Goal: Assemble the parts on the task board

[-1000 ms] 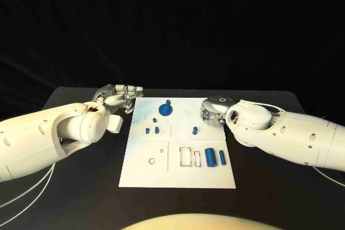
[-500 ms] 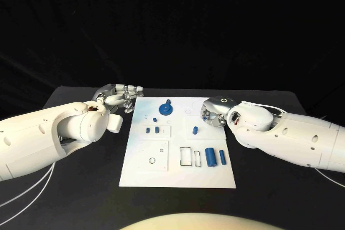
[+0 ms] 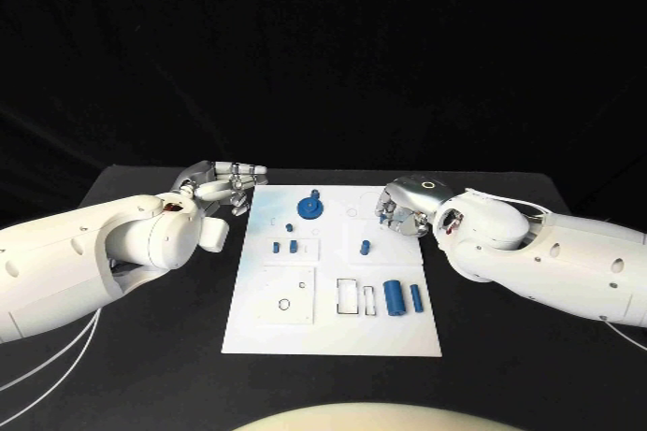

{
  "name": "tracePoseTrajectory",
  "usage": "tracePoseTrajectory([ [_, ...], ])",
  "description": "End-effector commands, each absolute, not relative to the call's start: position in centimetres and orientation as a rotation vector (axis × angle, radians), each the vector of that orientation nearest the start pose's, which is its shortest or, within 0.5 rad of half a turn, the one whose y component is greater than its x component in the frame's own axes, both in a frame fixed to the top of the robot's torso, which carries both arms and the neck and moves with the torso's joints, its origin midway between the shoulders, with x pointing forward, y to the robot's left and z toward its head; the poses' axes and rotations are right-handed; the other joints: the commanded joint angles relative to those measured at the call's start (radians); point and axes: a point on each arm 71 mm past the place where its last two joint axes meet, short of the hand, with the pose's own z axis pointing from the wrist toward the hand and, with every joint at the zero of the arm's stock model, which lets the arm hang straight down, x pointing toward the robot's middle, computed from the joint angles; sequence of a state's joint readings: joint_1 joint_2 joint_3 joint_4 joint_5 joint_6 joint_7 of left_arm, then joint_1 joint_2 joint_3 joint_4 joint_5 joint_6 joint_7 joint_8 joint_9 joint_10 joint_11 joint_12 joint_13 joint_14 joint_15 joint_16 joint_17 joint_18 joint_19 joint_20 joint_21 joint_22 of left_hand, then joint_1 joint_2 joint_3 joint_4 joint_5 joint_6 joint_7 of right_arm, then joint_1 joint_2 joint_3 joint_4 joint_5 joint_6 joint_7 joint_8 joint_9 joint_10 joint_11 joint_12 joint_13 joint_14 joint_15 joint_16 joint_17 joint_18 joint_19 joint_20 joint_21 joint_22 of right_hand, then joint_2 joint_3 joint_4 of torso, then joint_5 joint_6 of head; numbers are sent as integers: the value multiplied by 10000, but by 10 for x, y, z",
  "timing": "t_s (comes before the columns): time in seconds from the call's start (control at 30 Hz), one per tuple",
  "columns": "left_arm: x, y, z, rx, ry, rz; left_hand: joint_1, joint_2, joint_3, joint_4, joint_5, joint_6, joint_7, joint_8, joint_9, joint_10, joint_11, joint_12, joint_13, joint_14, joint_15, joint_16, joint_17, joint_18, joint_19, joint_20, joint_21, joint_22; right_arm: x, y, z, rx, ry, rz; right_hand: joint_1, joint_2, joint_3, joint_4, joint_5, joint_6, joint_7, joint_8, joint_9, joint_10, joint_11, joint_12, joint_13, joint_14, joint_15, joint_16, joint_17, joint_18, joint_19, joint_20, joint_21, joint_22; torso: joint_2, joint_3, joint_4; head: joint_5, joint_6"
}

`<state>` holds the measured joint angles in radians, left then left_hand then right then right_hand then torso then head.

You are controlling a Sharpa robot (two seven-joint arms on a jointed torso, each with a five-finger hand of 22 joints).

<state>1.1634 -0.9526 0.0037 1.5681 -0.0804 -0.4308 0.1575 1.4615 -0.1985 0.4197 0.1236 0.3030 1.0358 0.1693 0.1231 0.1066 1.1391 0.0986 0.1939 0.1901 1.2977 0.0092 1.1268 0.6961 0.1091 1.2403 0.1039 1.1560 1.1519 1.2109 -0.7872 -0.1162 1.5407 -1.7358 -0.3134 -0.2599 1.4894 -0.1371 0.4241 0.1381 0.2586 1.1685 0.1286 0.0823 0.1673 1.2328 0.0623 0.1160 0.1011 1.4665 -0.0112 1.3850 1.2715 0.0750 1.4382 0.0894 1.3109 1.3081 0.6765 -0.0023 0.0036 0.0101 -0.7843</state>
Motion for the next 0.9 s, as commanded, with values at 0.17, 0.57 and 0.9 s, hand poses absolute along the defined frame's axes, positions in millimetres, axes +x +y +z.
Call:
tracePoseTrajectory([
  [0.17,480,255,-190,-12285,15302,-12588,9,68,-9,-79,22,-100,8,-45,-14,-94,-21,76,10,23,63,7,-32,94,31,12,-48,-18,454,-159,-186,-3515,15718,5424,-129,-15,68,-35,-96,70,-15,53,20,93,-3,-70,-19,459,-40,-22,0,-192,99,10,83,1473,3,-5,-13,55,20],
  [0.57,481,247,-190,-12211,15410,-12780,6,71,-15,-82,23,-115,15,-50,-18,-117,-15,87,14,23,69,13,-26,92,38,17,-45,-13,417,-103,-179,-4001,15709,7488,-140,-15,77,-42,-96,73,-17,53,23,102,-5,-71,-21,458,-42,-26,-8,-194,105,9,96,1480,-4,-19,9,598,-82],
  [0.9,480,239,-190,-12152,15551,-12969,-4,73,-23,-79,22,-120,18,-51,-20,-129,-10,97,17,25,74,19,-20,90,44,20,-41,-8,401,-70,-204,-4499,16321,8283,-149,-13,87,-50,-86,71,-17,50,24,105,-6,-74,-24,455,-44,-36,-26,-190,98,9,80,1474,27,-25,-13,1097,-240],
])
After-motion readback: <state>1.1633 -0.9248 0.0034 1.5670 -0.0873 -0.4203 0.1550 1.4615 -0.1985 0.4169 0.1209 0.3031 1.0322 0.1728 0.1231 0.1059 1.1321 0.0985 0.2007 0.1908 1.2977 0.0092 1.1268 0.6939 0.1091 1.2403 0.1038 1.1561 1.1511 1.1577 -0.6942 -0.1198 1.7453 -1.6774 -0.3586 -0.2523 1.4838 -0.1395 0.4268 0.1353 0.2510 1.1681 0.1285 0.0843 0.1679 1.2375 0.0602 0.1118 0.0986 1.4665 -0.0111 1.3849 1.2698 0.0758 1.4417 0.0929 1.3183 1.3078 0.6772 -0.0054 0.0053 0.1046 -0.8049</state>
